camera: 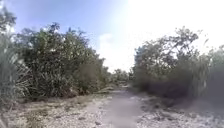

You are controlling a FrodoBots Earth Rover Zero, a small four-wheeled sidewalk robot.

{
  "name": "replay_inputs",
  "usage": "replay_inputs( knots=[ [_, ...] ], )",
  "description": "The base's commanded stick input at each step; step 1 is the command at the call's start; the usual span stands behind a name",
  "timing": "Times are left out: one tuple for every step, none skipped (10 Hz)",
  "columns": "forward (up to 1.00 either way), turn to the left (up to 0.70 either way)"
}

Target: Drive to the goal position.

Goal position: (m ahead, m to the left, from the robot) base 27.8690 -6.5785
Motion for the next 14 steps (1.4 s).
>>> replay_inputs(
  knots=[
    [0.7, 0.0],
    [0.7, 0.0],
    [0.7, 0.0],
    [0.7, 0.0],
    [0.7, 0.0],
    [0.7, 0.0],
    [0.7, 0.0],
    [0.7, 0.0],
    [0.7, 0.0],
    [0.7, 0.0],
    [0.7, 0.0],
    [0.7, 0.0],
    [0.7, 0.0],
    [0.7, 0.0]
  ],
)
